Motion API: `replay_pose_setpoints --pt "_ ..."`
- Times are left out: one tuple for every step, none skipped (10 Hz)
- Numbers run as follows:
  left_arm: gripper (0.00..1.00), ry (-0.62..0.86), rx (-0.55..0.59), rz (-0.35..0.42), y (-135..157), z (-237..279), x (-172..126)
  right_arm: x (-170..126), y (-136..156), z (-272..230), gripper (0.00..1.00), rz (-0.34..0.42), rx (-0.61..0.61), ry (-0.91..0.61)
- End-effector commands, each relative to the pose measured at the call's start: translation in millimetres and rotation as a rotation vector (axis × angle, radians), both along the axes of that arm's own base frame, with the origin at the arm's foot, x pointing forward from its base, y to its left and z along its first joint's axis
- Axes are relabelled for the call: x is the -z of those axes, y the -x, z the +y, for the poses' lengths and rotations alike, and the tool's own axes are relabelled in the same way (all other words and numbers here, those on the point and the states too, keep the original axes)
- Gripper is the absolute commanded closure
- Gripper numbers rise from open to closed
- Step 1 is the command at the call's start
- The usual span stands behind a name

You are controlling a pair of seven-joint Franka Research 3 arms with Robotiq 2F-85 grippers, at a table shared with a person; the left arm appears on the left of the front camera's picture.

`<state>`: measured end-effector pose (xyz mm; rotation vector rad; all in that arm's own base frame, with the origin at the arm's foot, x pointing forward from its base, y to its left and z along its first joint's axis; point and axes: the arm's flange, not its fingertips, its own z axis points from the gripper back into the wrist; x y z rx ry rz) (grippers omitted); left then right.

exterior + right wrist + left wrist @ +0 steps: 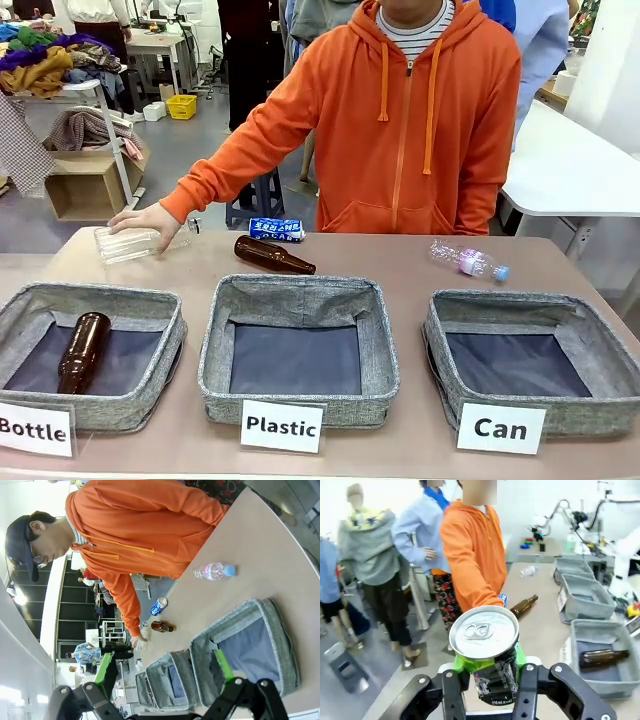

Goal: Sort the can waste into the basket.
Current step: Pick up the can waste from the table and place it in the right Fabric basket.

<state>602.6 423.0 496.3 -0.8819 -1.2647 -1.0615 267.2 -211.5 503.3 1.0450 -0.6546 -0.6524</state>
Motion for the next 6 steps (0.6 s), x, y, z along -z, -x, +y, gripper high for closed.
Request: replay_pose_setpoints --pt "1.00 0.036 -0.133 0.041 4 83 -24 1 -2 -2 0.00 -0.031 -0.001 -0.007" --pt "1.00 0.040 -0.194 0.053 38 105 -32 1 -2 -2 0.00 -0.031 -0.001 -0.007" --pt "1.00 0.017 -0.242 0.048 66 107 -33 1 -2 -2 0.00 -0.031 -0.001 -0.007" --pt "1.00 -0.003 -0.236 0.031 84 102 -33 1 -2 -2 0.00 -0.031 -0.001 -0.007" --pt "1.00 -0.025 -0.235 0.012 91 93 -32 1 -2 -2 0.00 -0.031 -0.001 -0.007" --pt "0.99 -0.040 -0.272 0.003 91 82 -32 1 -2 -2 0.00 -0.031 -0.001 -0.007"
